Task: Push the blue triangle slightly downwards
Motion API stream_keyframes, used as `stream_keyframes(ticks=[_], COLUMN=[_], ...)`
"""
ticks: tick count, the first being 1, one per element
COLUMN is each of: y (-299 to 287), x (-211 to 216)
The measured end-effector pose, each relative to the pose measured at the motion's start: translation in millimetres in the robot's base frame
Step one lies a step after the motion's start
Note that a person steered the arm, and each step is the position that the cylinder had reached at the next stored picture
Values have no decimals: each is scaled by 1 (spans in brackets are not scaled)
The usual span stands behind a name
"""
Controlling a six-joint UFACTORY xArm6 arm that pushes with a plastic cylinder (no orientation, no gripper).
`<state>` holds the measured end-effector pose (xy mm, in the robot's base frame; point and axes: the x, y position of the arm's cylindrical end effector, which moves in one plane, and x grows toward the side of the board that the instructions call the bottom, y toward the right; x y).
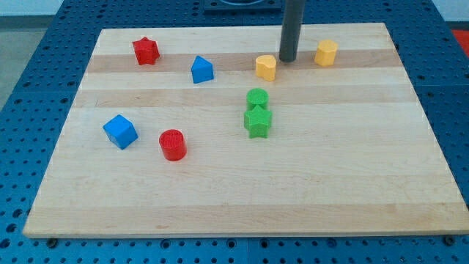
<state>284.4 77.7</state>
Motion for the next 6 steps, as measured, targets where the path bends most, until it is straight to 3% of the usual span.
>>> stream_keyframes(ticks=[1, 4, 6], y=[-16, -189, -165], x=[0, -28, -14])
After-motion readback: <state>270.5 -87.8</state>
